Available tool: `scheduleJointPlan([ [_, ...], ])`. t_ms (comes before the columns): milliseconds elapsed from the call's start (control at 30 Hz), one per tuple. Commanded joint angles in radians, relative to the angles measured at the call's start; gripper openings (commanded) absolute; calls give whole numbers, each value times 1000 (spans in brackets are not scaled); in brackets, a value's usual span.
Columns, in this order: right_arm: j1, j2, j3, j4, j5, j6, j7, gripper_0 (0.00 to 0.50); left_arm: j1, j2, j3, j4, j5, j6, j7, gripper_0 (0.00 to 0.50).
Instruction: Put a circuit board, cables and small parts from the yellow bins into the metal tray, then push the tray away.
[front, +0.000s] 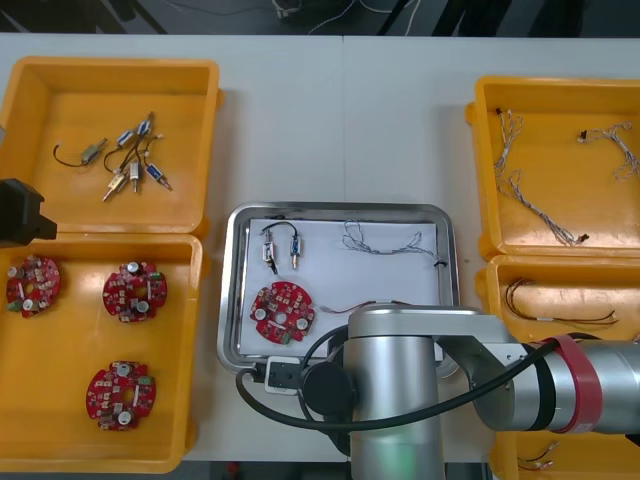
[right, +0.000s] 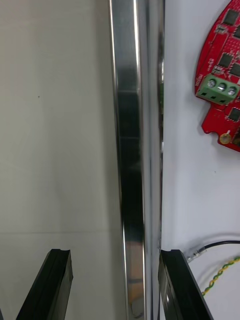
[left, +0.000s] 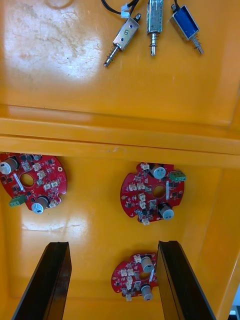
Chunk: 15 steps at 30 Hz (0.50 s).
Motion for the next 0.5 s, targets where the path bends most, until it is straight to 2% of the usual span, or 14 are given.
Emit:
scheduleJointPlan([
  [33, -24, 36, 29, 16, 15, -12, 38, 500, 24, -7, 31, -28, -11, 7, -80, 500],
  [500, -24, 88, 37, 85, 45, -12, 42, 500, 40, -4, 31, -28, -14, 7, -80, 500],
])
